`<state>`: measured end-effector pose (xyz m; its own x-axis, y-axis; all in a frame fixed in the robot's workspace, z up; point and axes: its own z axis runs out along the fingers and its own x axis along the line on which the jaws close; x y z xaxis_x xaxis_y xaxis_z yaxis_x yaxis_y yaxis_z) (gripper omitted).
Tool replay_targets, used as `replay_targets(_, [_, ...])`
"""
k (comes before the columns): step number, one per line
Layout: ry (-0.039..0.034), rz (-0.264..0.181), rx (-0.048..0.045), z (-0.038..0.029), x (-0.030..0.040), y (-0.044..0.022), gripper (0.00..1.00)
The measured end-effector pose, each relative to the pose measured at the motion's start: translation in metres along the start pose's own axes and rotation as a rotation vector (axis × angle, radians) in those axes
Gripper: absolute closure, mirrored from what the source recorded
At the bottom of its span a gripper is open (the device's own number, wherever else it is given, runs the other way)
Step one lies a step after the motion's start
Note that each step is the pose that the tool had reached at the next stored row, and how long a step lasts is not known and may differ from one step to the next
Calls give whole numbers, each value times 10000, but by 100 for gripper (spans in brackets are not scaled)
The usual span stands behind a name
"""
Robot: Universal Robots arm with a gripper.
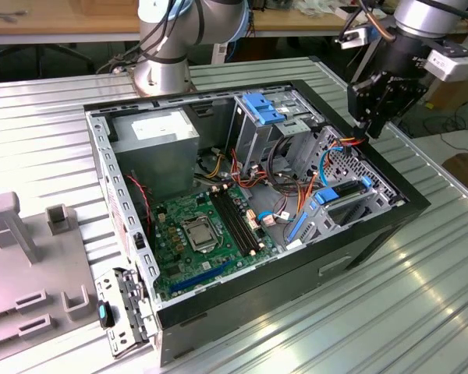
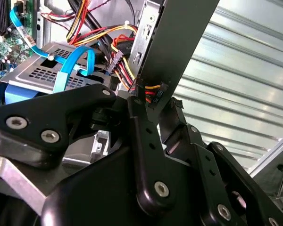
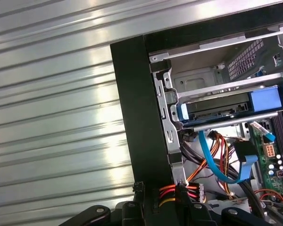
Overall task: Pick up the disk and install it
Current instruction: 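Insert the first disk wire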
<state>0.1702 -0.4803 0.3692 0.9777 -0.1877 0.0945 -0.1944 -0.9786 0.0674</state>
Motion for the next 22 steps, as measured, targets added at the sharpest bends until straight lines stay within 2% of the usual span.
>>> replay_targets(3, [26,-2,-36,13,0,-2,61])
replay_targets(7, [159,3,-50,40,-2,-3,62])
replay_targets(8, [178,3,-59,43,-2,-3,70])
replay_targets(10, [206,2,-87,46,-3,-4,70])
replay_targets(13, [222,1,-112,46,-2,-3,70])
replay_targets(16, [214,5,-67,46,-2,-4,70])
replay_targets(20, [202,11,-11,47,-3,-4,83])
replay_targets(22, [199,12,7,47,-2,-4,83])
